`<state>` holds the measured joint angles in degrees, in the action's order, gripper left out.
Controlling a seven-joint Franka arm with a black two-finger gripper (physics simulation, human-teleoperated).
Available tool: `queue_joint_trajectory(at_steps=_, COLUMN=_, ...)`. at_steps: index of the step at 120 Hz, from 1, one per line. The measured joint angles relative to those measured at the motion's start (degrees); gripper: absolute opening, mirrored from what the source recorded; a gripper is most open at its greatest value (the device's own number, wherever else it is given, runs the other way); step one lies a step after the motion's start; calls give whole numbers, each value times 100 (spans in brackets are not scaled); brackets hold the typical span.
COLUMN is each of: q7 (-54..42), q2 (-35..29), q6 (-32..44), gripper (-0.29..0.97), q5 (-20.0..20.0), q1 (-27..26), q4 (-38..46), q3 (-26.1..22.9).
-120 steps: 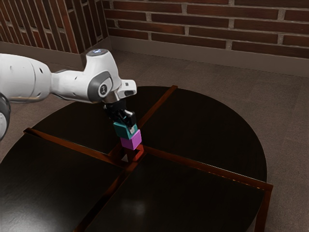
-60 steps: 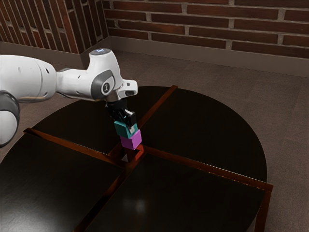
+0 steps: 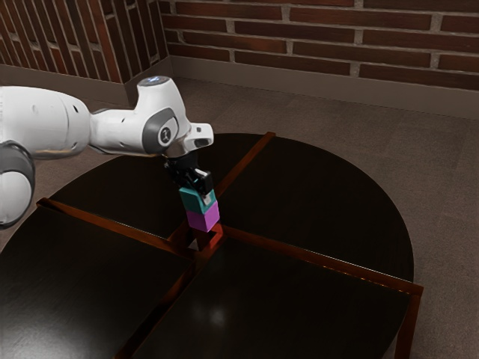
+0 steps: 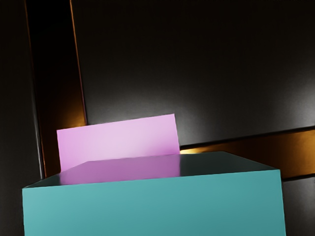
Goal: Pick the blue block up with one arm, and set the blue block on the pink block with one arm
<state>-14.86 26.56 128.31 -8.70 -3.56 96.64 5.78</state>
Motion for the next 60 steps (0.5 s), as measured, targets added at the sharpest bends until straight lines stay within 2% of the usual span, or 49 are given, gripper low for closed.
queue_joint_trajectory(at_steps=60, q7=10, q2=88, q6=-4, gripper=36, q5=-7, q1=12, q4=-131, q3=21)
